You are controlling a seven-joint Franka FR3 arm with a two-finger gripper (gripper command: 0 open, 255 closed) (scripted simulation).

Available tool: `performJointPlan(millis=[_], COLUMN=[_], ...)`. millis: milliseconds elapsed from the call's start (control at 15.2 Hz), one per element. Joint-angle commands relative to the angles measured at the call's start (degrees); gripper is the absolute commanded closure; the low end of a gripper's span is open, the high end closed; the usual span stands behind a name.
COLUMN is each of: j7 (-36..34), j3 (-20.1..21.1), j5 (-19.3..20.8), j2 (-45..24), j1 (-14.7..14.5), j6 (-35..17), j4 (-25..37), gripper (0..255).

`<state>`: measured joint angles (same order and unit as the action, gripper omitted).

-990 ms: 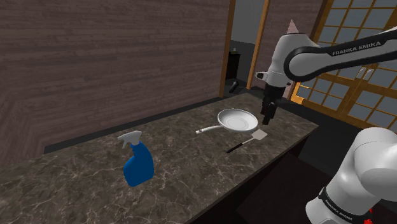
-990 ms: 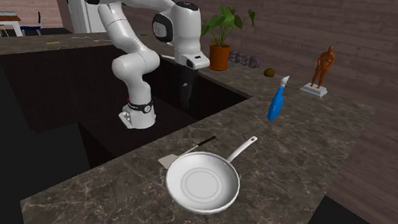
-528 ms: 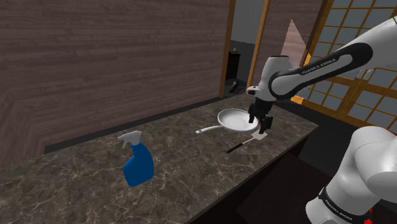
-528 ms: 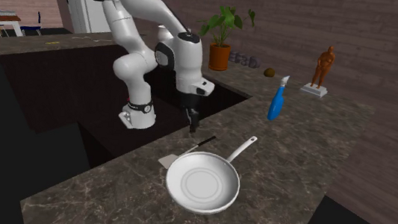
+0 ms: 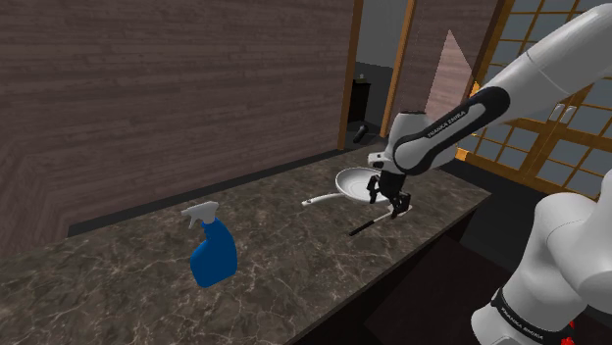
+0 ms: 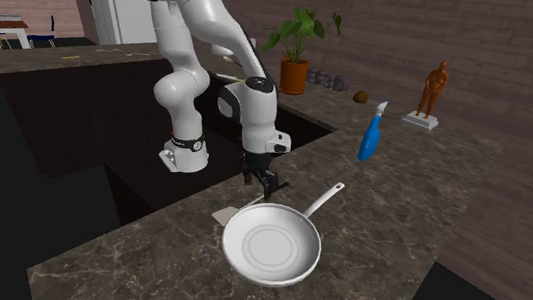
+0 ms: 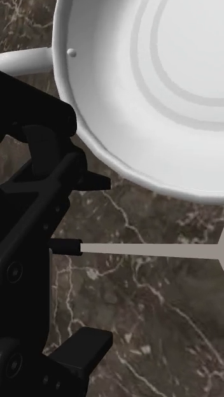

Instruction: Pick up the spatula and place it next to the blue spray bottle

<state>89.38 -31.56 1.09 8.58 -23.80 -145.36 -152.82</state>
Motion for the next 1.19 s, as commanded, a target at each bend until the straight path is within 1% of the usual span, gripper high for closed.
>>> performJointPlan(millis=[0,198,726,792,1122], j7=[1.94,3.87,3.88,3.87,3.88], j3=[-0.57,-0.8,-0.75,-0.74,-0.75], j5=[-1.93,-4.63,-4.64,-4.63,-4.64], j2=[-2.26,-4.77,-4.78,-4.77,-4.78], j1=[-0.66,-1.42,-1.37,-1.37,-1.37], j6=[-2.21,-4.59,-4.59,-4.6,-4.6], j4=[-0.18,-0.43,-0.43,-0.44,-0.44], gripper=[0,0,0,255,255])
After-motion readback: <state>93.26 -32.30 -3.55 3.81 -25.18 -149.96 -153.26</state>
